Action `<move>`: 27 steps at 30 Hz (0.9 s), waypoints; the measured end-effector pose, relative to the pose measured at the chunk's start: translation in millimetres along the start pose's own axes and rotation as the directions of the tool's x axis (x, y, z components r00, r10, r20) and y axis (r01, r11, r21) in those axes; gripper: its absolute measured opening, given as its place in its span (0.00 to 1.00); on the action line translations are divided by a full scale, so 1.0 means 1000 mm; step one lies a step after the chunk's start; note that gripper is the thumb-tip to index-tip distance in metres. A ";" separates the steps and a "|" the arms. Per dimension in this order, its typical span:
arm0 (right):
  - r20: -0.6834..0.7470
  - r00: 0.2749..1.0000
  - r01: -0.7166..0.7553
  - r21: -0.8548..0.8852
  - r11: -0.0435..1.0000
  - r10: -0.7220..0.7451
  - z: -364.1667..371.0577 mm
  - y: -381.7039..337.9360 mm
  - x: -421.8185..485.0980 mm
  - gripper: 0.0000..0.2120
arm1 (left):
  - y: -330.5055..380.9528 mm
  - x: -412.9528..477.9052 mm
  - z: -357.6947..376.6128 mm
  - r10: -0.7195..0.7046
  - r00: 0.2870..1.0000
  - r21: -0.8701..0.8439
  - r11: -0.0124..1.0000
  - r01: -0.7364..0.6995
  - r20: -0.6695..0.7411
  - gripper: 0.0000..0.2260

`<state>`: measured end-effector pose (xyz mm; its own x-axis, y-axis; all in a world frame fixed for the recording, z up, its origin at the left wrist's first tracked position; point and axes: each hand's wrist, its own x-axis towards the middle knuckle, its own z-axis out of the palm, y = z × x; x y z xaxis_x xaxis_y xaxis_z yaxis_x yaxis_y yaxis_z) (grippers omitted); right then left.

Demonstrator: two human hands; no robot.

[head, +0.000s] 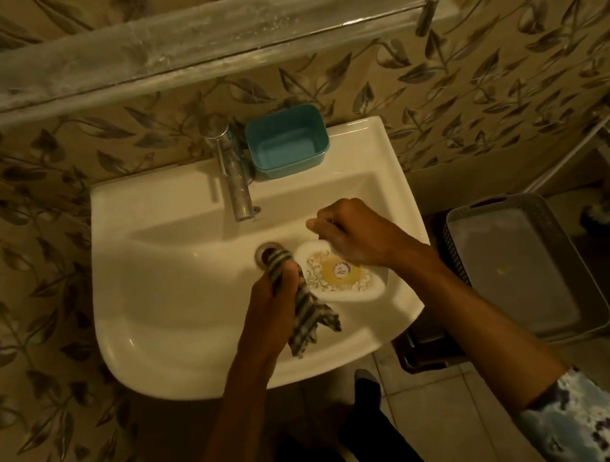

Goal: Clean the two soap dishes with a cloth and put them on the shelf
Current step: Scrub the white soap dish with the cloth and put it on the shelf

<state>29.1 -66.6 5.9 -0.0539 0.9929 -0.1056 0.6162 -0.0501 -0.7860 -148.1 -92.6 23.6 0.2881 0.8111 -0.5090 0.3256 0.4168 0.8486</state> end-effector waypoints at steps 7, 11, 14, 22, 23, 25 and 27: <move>-0.047 0.999 0.019 -0.072 0.997 -0.022 -0.012 -0.002 0.005 0.17 | 0.025 0.013 0.000 0.095 0.992 0.100 0.990 -0.103 0.086 0.14; -0.190 0.971 -0.127 0.098 0.987 0.144 -0.010 -0.003 0.003 0.17 | 0.002 -0.008 0.005 0.071 0.992 -0.002 0.997 -0.072 0.103 0.11; -0.032 0.876 -0.385 0.554 0.738 0.481 -0.015 -0.003 -0.005 0.20 | -0.011 -0.013 0.006 0.091 0.995 -0.139 0.985 -0.097 -0.050 0.10; 0.067 0.855 -0.146 0.983 0.115 0.514 0.037 -0.037 -0.029 0.19 | -0.010 -0.005 0.013 -0.042 0.986 -0.581 0.812 -0.062 -0.163 0.16; -0.050 0.803 -0.110 0.967 0.230 0.594 0.040 -0.046 -0.024 0.18 | -0.011 -0.007 0.019 -0.030 0.983 -0.521 0.850 -0.070 -0.181 0.15; -0.302 0.732 -0.059 0.865 0.498 0.611 0.039 -0.051 -0.017 0.13 | -0.014 -0.013 0.029 -0.018 0.975 -0.412 0.908 -0.078 -0.223 0.17; -0.389 0.782 -0.052 0.738 0.673 0.487 0.038 -0.049 -0.018 0.12 | -0.010 -0.015 0.030 0.018 0.959 -0.288 0.952 -0.102 -0.281 0.20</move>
<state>-30.0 -85.7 22.8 0.5639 0.7937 -0.2282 -0.1625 -0.1643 -0.9729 -128.9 -120.9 17.9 0.0289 0.9012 -0.4324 0.0215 0.4319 0.9017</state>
